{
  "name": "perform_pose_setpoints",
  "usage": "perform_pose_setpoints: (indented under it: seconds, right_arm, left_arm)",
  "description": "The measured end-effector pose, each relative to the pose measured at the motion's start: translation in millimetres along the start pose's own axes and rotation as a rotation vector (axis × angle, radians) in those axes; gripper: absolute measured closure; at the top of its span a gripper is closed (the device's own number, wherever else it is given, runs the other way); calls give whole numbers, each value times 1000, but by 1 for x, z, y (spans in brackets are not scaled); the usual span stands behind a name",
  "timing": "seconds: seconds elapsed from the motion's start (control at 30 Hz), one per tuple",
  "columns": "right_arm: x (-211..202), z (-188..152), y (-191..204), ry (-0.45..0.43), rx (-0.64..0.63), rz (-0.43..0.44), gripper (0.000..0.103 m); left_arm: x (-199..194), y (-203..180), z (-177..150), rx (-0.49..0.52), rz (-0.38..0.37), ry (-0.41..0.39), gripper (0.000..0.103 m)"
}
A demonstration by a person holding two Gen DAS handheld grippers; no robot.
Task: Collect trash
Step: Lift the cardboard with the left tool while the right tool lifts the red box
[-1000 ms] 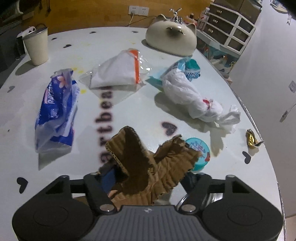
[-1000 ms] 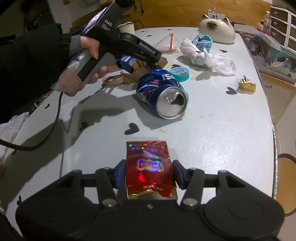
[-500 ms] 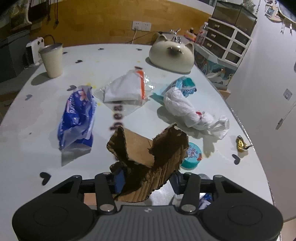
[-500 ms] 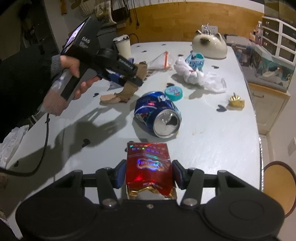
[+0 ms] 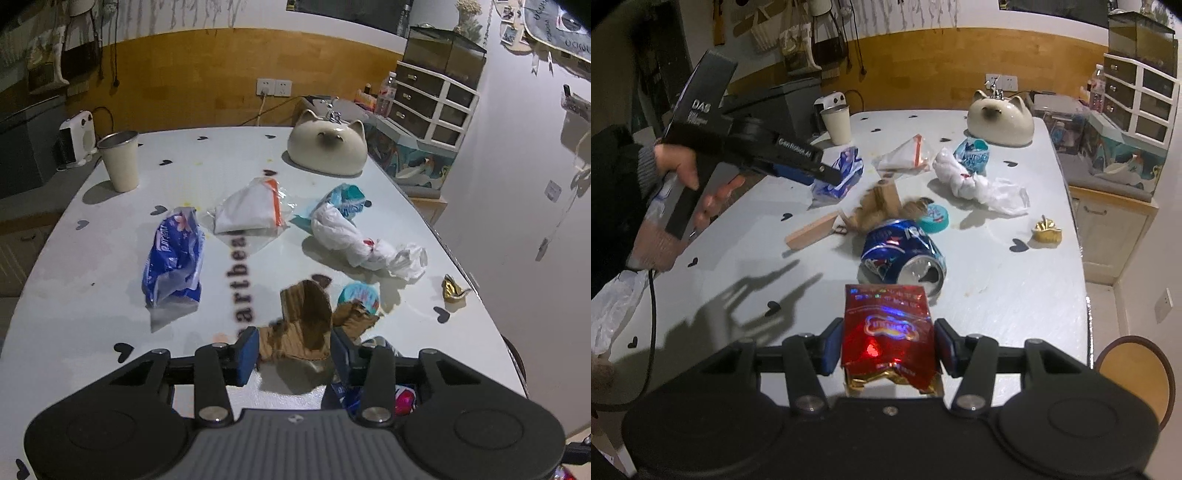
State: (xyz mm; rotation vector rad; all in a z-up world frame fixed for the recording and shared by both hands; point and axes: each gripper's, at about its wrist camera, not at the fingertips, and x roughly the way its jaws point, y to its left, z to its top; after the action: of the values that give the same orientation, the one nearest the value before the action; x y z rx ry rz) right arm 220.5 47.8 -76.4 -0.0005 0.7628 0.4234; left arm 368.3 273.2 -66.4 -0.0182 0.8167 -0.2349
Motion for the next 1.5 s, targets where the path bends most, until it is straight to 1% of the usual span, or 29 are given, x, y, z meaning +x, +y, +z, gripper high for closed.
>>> perform_pose_setpoints:
  seconds: [0.03, 0.13, 0.2, 0.23, 0.3, 0.33, 0.37, 0.4, 0.47, 0.57, 0.6, 0.63, 0.67, 0.73, 0.77, 0.8, 0.87, 1.0, 1.03, 1.07, 1.13, 1.2, 1.27, 1.4, 1.5]
  right_arm:
    - [-1, 0, 0, -4, 1, 2, 50]
    - [-4, 0, 2, -8, 3, 1, 50]
    - [-6, -1, 2, -6, 9, -1, 50]
    - [-6, -2, 2, -3, 12, -2, 50]
    - [-6, -3, 0, 0, 19, -7, 50]
    - [-6, -3, -1, 2, 26, -9, 50]
    - [-6, -5, -2, 4, 34, -12, 50]
    - [-4, -5, -4, 8, 43, -15, 50]
    - [0, -6, -7, 18, 55, -21, 50]
    - [5, -7, -10, 29, 69, -28, 50]
    - [7, -7, -11, 31, 73, -31, 50]
    - [8, -7, -12, 34, 78, -34, 50]
    - [10, -7, -13, 37, 81, -37, 50]
    - [14, -6, -16, 42, 87, -41, 50]
    - [14, -6, -16, 43, 87, -41, 50]
    - [15, -5, -17, 44, 88, -41, 50]
    - [16, -5, -18, 45, 89, -39, 50]
    - [17, -5, -17, 48, 89, -36, 50]
    - [17, -5, -17, 49, 89, -35, 50]
    - [18, -5, -17, 50, 88, -34, 50]
    - [17, -4, -17, 47, 85, -34, 50]
    - [16, -2, -17, 42, 84, -38, 50]
    - [15, 0, -17, 35, 85, -40, 50]
    - [10, 5, -16, 17, 81, -45, 50]
    - [6, 8, -13, 7, 74, -44, 50]
  left_arm:
    - [2, -2, -1, 17, -15, 1, 59]
    - [18, -12, -2, 121, -42, 33, 59]
    - [33, -12, 0, 139, -58, 65, 58]
    - [40, -10, 2, 124, -63, 73, 58]
    - [52, -6, 10, 85, -68, 69, 46]
    - [58, -5, 13, 70, -71, 64, 35]
    - [65, -4, 18, 58, -75, 63, 29]
    - [73, -4, 23, 47, -80, 68, 27]
    - [87, -4, 29, 8, -90, 92, 19]
    - [106, -6, 33, -50, -80, 128, 19]
    - [111, -9, 32, -57, -70, 136, 20]
    - [116, -10, 32, -64, -60, 144, 23]
    - [120, -11, 31, -76, -52, 150, 31]
    - [126, -9, 28, -111, -41, 158, 40]
    - [128, -7, 27, -127, -36, 156, 49]
    - [129, -5, 25, -144, -31, 158, 53]
    - [129, -1, 24, -171, -32, 147, 58]
    - [128, 1, 24, -165, -30, 139, 66]
    - [126, 1, 24, -162, -28, 137, 70]
    - [124, 1, 24, -160, -30, 130, 77]
    - [118, 0, 26, -158, -30, 117, 87]
    - [111, -1, 27, -150, -31, 107, 89]
    - [105, -1, 26, -140, -26, 102, 94]
    - [91, 1, 20, -138, -32, 99, 100]
    - [76, 1, 16, -137, -30, 81, 101]
